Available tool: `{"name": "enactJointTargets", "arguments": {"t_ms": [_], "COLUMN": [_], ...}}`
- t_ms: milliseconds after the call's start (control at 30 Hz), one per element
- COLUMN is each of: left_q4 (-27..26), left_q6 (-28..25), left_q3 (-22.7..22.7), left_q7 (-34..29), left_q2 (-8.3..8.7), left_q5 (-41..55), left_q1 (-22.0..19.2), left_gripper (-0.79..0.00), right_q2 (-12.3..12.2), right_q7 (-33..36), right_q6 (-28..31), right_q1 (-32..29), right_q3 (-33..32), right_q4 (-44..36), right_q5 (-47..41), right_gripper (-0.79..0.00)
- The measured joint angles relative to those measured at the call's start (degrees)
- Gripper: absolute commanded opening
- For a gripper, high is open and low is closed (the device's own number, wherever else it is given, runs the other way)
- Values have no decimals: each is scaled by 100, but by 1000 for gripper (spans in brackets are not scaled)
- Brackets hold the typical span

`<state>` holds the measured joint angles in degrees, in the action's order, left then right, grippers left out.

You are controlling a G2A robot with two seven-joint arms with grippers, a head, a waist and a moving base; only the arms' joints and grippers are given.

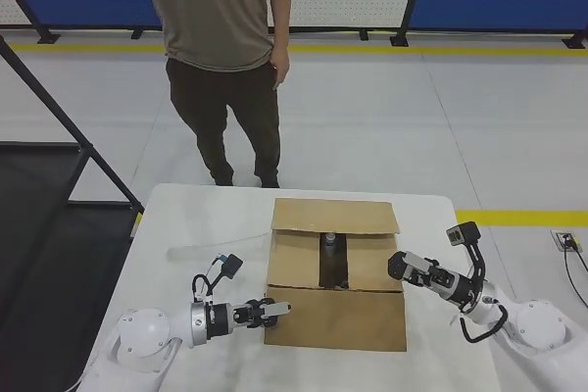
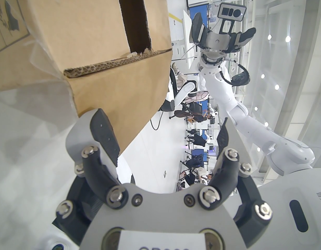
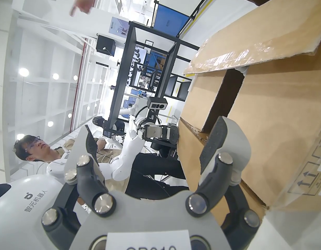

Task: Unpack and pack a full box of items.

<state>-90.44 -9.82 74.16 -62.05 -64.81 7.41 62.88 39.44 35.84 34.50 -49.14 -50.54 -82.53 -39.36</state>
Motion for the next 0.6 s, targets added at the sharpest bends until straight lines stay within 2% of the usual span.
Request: {"name": "enactJointTargets", "arguments": {"t_ms": [267, 600], "left_q4": [0, 0], "left_q6": [0, 0], "left_q3": [0, 0], "left_q7": [0, 0], "left_q2": [0, 0], "left_q5": [0, 0], "left_q1": [0, 0], "left_gripper": [0, 0], "right_q2": [7, 171], "right_q7": [-43, -593], "right_q6": [-59, -1590], "right_q1": [-15, 139], "right_q3": [-5, -180], "right_q4": [-22, 73], "right_q5": [10, -478], "right_gripper": [0, 0]}}
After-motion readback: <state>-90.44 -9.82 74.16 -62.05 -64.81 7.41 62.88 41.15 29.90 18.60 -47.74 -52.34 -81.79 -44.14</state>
